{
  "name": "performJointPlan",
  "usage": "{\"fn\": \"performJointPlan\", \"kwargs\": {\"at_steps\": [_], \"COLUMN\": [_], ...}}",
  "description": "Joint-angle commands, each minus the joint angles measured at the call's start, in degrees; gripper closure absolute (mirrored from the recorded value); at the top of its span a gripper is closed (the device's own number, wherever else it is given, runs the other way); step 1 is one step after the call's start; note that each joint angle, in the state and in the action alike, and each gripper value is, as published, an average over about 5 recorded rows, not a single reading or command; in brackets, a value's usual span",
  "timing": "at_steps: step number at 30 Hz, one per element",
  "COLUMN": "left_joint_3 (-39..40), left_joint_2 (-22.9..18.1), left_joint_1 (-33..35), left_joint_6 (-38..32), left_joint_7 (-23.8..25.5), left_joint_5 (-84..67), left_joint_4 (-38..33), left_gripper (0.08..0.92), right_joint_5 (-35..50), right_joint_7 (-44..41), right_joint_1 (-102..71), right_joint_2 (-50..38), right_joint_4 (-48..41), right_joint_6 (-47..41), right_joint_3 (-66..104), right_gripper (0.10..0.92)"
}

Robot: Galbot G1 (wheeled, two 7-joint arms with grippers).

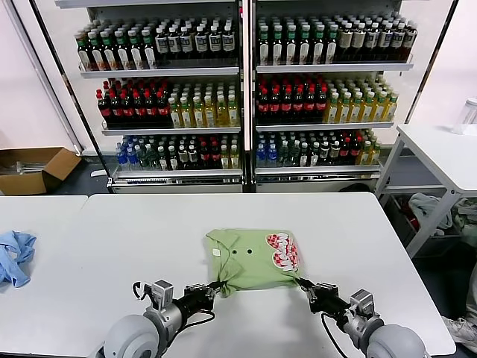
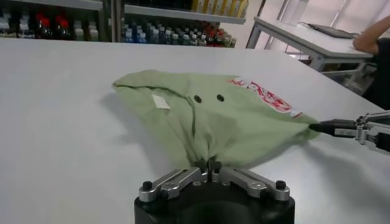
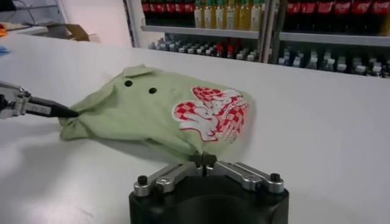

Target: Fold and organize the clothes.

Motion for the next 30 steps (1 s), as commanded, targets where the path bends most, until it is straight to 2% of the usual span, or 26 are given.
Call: {"fn": "performJointPlan", "kwargs": {"at_steps": [1, 21, 30], "left_joint_3": [-1.4, -3.26, -3.78], "left_joint_2": [0.93, 2.56, 2.69], "left_joint_1": [0.13, 1.42, 3.33], "left_joint_6": [-0.13, -0.52, 0.11], "left_joint_7": [1.63, 3.12, 3.75], "left_joint_5": [1.53, 3.18, 2.97], "left_joint_4": [0.2, -0.43, -4.9], "left_gripper": [0.911, 0.915, 0.915], "right_joint_5": [0.12, 0.18, 1.48], "right_joint_7": [-0.22, -1.17, -1.28], "right_joint_1": [-0.3, -1.53, -3.45], "right_joint_2": [-0.25, -1.3, -1.04], "right_joint_4": [-0.17, 1.03, 5.78], "right_joint_6": [0.03, -0.2, -1.52], "right_joint_3": [0.21, 1.36, 2.54], "right_gripper": [0.919, 0.919, 0.897]}}
